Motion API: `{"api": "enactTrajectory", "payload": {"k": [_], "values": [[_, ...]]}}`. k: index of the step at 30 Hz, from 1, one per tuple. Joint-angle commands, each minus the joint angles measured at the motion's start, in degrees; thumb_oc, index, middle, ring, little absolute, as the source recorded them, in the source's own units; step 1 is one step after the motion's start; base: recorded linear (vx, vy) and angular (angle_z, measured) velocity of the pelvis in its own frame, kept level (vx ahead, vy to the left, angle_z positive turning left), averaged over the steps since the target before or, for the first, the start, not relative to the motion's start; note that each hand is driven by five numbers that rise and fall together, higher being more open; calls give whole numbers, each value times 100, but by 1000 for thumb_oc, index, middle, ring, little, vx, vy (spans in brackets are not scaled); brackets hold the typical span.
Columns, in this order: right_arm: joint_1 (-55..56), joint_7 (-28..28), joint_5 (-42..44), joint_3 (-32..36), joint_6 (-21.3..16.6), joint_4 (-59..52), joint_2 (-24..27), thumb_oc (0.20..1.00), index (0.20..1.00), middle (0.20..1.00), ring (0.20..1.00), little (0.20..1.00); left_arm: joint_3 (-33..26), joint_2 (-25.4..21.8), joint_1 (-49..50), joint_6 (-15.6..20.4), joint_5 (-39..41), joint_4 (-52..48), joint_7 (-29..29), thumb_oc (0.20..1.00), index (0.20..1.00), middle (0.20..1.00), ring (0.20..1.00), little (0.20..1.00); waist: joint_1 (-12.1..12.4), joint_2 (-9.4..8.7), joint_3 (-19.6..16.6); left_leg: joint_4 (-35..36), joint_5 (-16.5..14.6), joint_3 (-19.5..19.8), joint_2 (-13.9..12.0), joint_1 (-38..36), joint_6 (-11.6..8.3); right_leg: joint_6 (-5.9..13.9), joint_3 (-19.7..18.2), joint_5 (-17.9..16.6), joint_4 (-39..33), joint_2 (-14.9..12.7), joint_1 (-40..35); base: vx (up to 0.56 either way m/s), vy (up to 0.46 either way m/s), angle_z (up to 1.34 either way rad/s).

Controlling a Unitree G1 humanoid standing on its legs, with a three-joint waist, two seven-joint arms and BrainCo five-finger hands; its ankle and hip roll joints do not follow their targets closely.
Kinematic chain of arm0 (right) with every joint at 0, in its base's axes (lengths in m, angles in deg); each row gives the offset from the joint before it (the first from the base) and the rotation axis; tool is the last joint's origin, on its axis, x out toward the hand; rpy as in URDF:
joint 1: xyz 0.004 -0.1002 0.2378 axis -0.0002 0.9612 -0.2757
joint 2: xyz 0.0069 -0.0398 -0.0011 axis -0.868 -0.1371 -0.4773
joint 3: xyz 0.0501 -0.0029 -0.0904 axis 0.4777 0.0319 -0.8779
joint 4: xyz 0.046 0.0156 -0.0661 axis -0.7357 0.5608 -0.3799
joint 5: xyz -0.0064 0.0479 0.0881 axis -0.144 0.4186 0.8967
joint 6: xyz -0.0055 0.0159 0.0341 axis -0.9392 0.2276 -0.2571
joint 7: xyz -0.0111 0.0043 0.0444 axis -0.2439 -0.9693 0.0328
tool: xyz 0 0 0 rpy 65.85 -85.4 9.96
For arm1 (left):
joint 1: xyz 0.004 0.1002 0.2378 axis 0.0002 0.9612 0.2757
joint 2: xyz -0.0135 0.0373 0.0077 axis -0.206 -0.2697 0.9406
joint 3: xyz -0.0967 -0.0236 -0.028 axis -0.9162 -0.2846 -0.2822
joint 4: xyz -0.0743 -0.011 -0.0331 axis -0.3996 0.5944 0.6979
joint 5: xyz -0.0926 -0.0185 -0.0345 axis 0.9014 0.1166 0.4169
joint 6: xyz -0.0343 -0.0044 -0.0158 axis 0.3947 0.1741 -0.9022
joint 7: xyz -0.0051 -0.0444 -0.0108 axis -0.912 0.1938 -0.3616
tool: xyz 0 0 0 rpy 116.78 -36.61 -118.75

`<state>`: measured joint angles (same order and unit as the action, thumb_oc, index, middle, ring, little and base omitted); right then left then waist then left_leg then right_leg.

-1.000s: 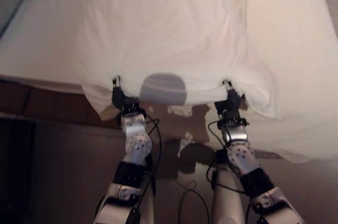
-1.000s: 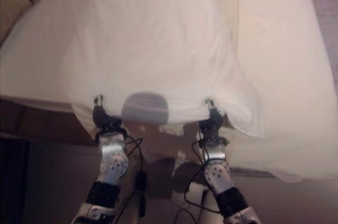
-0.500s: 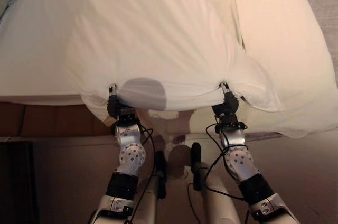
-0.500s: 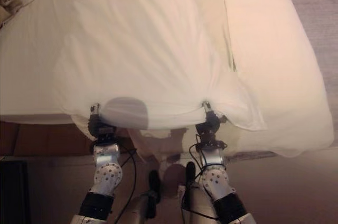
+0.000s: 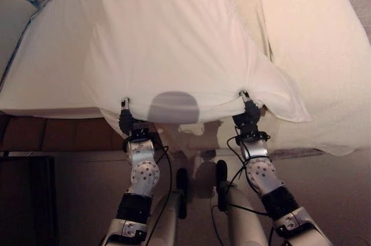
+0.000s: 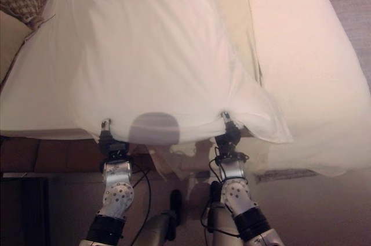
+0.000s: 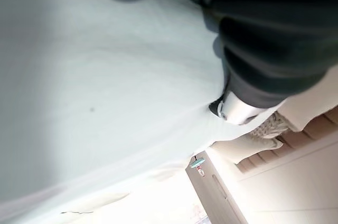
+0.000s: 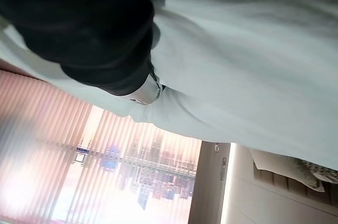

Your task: Make the bed

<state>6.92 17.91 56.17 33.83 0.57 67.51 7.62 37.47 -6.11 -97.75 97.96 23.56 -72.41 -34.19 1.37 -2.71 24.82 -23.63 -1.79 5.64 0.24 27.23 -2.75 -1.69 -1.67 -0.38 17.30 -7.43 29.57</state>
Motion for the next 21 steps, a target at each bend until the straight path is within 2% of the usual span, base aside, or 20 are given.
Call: {"api": "enactTrajectory", "payload": {"k": [1, 3, 4, 5, 6, 7, 8, 9, 10, 11, 12, 13, 14, 15, 17, 18, 19, 21], "values": [[437, 201, 18, 505, -596, -553, 481, 200, 200, 200, 200, 200, -679, -198, 242, 448, -626, -799, -43, 200, 200, 200, 200, 200, -105, 184, -480, 1756, 1434, 496, -1090, -501, -163, 448, -3, 238, -125, 391, -368, 18, 253, -36], [507, 215, 71, 552, -578, -539, 513, 200, 200, 200, 200, 200, -670, -242, 196, 473, -598, -810, -35, 200, 200, 200, 200, 200, -84, 257, -554, 2468, 1955, 384, -1496, -761, -424, 585, -61, 294, 24, 254, -220, 35, 400, -27], [536, 208, 80, 564, -568, -524, 522, 200, 200, 200, 200, 200, -633, -256, 176, 465, -561, -785, -59, 200, 200, 200, 200, 200, -68, 285, -578, 2529, 1963, 432, -1483, -819, -469, 681, -103, 261, 8, 200, -203, 52, 556, -18], [578, 228, 53, 619, -563, -559, 560, 200, 200, 200, 200, 200, -555, -303, 120, 450, -428, -729, -152, 200, 200, 200, 200, 200, -105, 353, -554, 2440, 1615, 130, -1425, -858, -509, 810, -71, 171, -41, 74, -218, 39, 405, -11], [578, 228, 53, 620, -563, -559, 561, 200, 200, 200, 200, 200, -555, -305, 117, 452, -417, -721, -163, 200, 200, 200, 200, 200, -96, 349, -546, 2409, 1587, 121, -1419, -859, -503, 816, -80, 169, -51, 70, -232, 11, 395, -7], [601, 215, -10, 706, -597, -592, 571, 200, 200, 200, 200, 200, -522, -338, 33, 453, -315, -653, -212, 200, 200, 200, 200, 200, -183, 342, -519, 2202, 1231, -297, -1367, -775, -460, 974, -42, 20, -124, -156, -265, 7, 335, -6], [601, 208, -39, 730, -608, -655, 542, 200, 200, 200, 200, 200, -436, -383, -43, 440, -282, -617, -274, 200, 200, 200, 200, 200, -206, 300, -503, 2061, 966, -291, -1275, -700, -433, 1055, -51, -113, -272, -291, -278, 15, 647, 35], [667, 289, -9, 840, -652, -798, 440, 200, 200, 200, 200, 200, -323, -465, -179, 445, -238, -518, -357, 200, 200, 200, 200, 200, -222, 197, -392, 1125, 496, -195, -907, -360, -376, 1138, -23, -417, -779, -690, -620, 12, 497, 63], [663, 290, -9, 842, -652, -799, 438, 200, 200, 200, 200, 200, -323, -468, -184, 446, -237, -516, -357, 200, 200, 200, 200, 200, -235, 196, -400, 1091, 498, -179, -892, -317, -368, 1146, -11, -445, -808, -702, -616, 57, 740, 98], [681, 277, 29, 855, -689, -862, 369, 200, 200, 200, 200, 200, -313, -517, -86, 456, -133, -500, -397, 200, 200, 200, 200, 200, -227, 134, -437, 829, 27, -101, -561, -283, -100, 1189, -77, -985, -1087, -1068, -762, 46, 436, 75], [686, 273, 25, 854, -689, -867, 364, 200, 200, 200, 200, 200, -311, -521, -82, 457, -133, -501, -397, 200, 200, 200, 200, 200, -222, 121, -441, 803, 14, -114, -545, -271, -85, 1203, -84, -1015, -1134, -1085, -778, 55, 645, 66], [698, 290, 25, 865, -689, -943, 308, 200, 200, 200, 200, 200, -327, -546, -60, 449, -163, -516, -394, 200, 200, 200, 200, 200, -203, 103, -435, 700, -74, -162, -392, -208, 12, 1274, -64, -1598, -1356, -1308, -764, 13, 423, 42], [702, 331, -33, 827, -670, -979, 280, 200, 200, 200, 200, 200, -285, -581, -2, 411, -86, -519, -460, 200, 200, 200, 200, 200, -189, 111, -438, 710, -125, -217, -307, -183, 54, 1284, 39, -1853, -1521, -1420, -758, 27, 594, 26], [704, 350, -63, 789, -646, -936, 250, 200, 200, 200, 200, 200, -235, -624, 13, 371, -176, -466, -450, 200, 200, 200, 200, 200, -177, 128, -470, 647, -167, -270, -264, -134, 114, 1281, 286, -1851, -1751, -1461, -842, 27, 536, -2], [784, 450, -120, 721, -565, -964, 296, 200, 200, 200, 200, 200, -201, -673, -37, 367, -260, -453, -484, 200, 200, 200, 200, 200, -289, 151, -499, 837, -52, -276, -109, -140, 209, 1118, 12, -1247, -1527, -990, -847, -13, 500, -26], [773, 475, -180, 670, -510, -932, 313, 200, 200, 200, 200, 200, -214, -675, -27, 363, -279, -468, -484, 200, 200, 200, 200, 200, -302, 117, -508, 969, 11, -365, -18, -155, 267, 1058, 117, -1008, -1422, -710, -759, -41, 437, -4], [784, 475, -191, 613, -505, -900, 320, 200, 200, 200, 200, 200, -225, -647, -20, 362, -320, -496, -449, 200, 200, 200, 200, 200, -269, 95, -505, 1098, 49, -422, 55, -217, 290, 1012, 303, -806, -1354, -542, -739, -55, 384, -4], [736, 508, -195, 515, -541, -899, 253, 200, 200, 200, 200, 200, -286, -555, 1, 397, -340, -540, -388, 200, 200, 200, 200, 200, -233, 27, -455, 1460, 191, -556, 239, -397, 349, 885, 531, -509, -1098, 19, -652, -60, 303, -38]]}}
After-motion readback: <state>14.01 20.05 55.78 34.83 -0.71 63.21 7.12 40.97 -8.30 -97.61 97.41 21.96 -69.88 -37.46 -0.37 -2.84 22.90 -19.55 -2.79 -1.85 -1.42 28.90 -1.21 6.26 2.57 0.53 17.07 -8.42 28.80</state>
